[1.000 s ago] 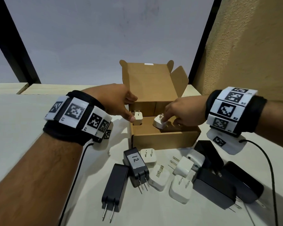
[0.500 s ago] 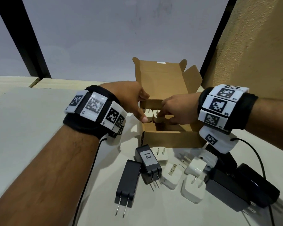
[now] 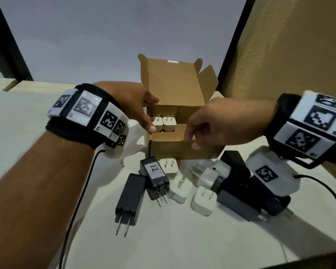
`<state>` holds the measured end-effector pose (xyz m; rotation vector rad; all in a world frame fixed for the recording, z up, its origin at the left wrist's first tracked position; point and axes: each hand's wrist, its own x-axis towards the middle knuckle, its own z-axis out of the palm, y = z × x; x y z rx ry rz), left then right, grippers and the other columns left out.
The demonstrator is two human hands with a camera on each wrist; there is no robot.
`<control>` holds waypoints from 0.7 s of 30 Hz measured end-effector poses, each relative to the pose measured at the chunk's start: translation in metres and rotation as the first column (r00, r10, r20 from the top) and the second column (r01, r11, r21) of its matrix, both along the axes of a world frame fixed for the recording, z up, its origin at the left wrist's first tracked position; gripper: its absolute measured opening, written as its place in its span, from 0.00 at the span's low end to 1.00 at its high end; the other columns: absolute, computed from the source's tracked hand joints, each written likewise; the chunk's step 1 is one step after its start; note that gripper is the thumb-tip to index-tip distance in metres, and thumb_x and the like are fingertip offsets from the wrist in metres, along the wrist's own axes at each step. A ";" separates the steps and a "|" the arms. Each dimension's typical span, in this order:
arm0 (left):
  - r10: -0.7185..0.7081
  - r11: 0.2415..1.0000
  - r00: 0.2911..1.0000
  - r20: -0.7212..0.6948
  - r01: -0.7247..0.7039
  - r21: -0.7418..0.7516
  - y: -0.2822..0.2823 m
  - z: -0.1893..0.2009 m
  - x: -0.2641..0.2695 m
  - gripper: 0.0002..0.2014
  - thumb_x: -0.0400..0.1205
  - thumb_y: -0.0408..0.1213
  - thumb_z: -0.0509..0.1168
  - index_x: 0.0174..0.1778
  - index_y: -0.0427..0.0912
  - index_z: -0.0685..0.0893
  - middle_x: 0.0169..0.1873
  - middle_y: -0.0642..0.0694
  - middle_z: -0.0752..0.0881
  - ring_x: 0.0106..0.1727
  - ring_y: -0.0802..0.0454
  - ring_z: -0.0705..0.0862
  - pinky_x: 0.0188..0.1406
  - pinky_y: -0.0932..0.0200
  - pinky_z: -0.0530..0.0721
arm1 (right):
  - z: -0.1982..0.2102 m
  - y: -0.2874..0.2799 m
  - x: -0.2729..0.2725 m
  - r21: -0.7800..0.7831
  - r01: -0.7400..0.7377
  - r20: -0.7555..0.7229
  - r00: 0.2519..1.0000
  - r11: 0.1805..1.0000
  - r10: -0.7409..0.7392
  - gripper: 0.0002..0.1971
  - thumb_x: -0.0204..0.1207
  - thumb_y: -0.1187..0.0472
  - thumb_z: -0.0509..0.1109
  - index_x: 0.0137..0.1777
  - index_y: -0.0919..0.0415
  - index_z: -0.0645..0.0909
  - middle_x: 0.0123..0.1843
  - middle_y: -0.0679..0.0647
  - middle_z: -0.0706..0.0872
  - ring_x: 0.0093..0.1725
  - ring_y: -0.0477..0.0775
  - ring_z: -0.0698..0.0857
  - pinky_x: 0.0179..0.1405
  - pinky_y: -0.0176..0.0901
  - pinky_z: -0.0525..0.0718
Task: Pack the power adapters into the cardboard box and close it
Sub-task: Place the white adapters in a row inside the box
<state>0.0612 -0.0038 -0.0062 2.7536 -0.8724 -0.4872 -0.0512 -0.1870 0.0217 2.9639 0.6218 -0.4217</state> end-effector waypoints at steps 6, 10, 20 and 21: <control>0.005 1.000 1.000 0.017 -0.006 0.026 -0.003 0.001 -0.003 0.50 0.64 0.55 0.76 0.81 0.47 0.61 0.78 0.51 0.68 0.79 0.54 0.66 0.77 0.52 0.59 | -0.024 -0.013 -0.033 -0.046 -0.035 -0.232 0.972 0.998 0.023 0.27 0.74 0.49 0.74 0.73 0.40 0.73 0.65 0.39 0.79 0.61 0.42 0.80 0.59 0.35 0.80; 0.022 0.999 0.999 0.027 -0.023 0.033 -0.003 0.000 -0.005 0.50 0.64 0.55 0.76 0.81 0.47 0.63 0.78 0.51 0.68 0.79 0.54 0.66 0.76 0.53 0.60 | -0.040 -0.018 -0.029 -0.023 -0.059 -0.207 0.977 0.998 0.053 0.25 0.77 0.50 0.71 0.74 0.42 0.74 0.67 0.42 0.80 0.64 0.47 0.79 0.60 0.36 0.75; 0.024 0.999 1.000 0.003 -0.024 0.049 -0.004 -0.003 -0.004 0.53 0.60 0.57 0.77 0.81 0.49 0.61 0.78 0.52 0.68 0.78 0.54 0.67 0.76 0.53 0.61 | 0.009 -0.025 0.002 0.229 -0.004 0.029 1.000 0.973 -0.003 0.23 0.62 0.36 0.72 0.54 0.44 0.83 0.48 0.39 0.80 0.45 0.40 0.83 0.44 0.36 0.85; 0.021 0.999 1.000 0.009 -0.022 0.050 -0.004 -0.003 -0.003 0.53 0.60 0.57 0.78 0.81 0.50 0.61 0.78 0.53 0.68 0.78 0.54 0.66 0.76 0.53 0.61 | 0.008 -0.027 0.012 0.200 0.005 0.075 0.997 0.980 -0.021 0.21 0.62 0.36 0.73 0.52 0.45 0.82 0.48 0.41 0.81 0.45 0.42 0.82 0.44 0.37 0.86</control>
